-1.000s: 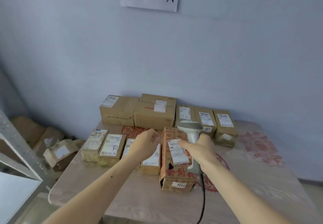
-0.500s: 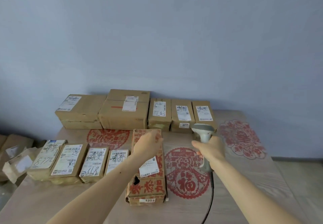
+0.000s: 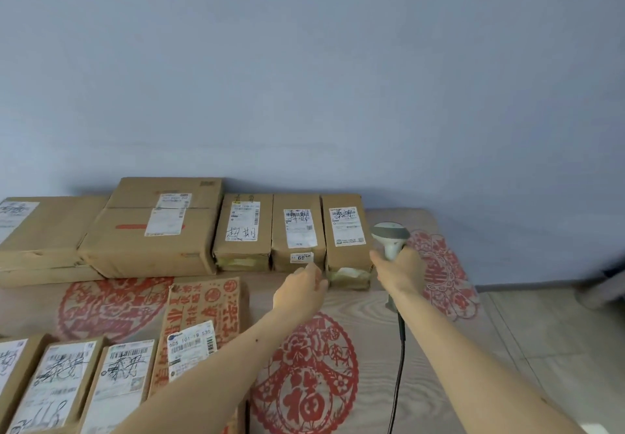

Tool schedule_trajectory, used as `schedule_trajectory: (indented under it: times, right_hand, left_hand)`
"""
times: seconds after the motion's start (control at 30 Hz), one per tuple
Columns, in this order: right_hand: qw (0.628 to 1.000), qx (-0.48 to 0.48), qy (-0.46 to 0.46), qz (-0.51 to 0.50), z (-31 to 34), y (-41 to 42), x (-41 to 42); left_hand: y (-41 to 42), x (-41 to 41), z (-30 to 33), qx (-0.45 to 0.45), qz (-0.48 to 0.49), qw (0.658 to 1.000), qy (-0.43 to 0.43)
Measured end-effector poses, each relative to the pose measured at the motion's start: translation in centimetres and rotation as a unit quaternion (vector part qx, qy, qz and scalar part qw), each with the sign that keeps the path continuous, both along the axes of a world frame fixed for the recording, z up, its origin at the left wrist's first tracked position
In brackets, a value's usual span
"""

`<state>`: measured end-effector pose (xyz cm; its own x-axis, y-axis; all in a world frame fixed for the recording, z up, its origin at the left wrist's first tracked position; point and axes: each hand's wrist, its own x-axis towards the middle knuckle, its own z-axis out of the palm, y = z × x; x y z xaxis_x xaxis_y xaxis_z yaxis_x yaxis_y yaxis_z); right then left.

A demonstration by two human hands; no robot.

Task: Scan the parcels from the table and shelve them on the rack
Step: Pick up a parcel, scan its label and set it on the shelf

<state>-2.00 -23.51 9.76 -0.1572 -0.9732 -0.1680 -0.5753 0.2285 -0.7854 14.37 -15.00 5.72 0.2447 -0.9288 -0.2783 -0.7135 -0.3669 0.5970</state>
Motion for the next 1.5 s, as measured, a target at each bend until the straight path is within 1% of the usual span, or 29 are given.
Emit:
schedule_trajectory:
  times: [0.13,0.2,0.47,0.73,0.83,1.03,1.27,1.5]
  right_hand:
    - [1.000,0.007,0.026,0.014,-3.1,-3.2,-1.0]
    - [0.999,0.011,0.024,0.026,-4.6,-4.5,-1.3]
    - [0.996,0.025,-0.026,0.079,-8.0,-8.2,-1.7]
    - [0.994,0.065,-0.049,0.074,-9.7,-8.7,-1.7]
    - [0.993,0.073,-0.050,0.072,-9.6,-8.1,-2.4]
    - [0.995,0.083,-0.016,0.057,-8.9,-4.0,-5.8]
    - [0.993,0.108,-0.015,0.045,-8.2,3.4,-9.3]
    - [0.993,0.113,-0.023,0.038,-8.2,9.3,-11.7]
  left_hand:
    - [-3.4,-1.9,-1.8,0.023,0.047,0.999,0.001]
    - [-5.1,-2.4,-2.5,0.035,0.073,0.997,-0.005]
    - [-9.4,-3.7,-5.0,0.082,0.157,0.983,-0.041]
    - [-10.0,-5.4,-5.7,0.083,0.196,0.977,-0.006]
    - [-9.2,-6.2,-5.7,0.081,0.203,0.976,0.016]
    - [-5.1,-8.9,-5.8,0.075,0.182,0.980,0.027]
    - [1.6,-11.9,-5.0,0.098,0.148,0.984,0.023]
    - [6.7,-13.1,-5.1,0.123,0.113,0.986,-0.009]
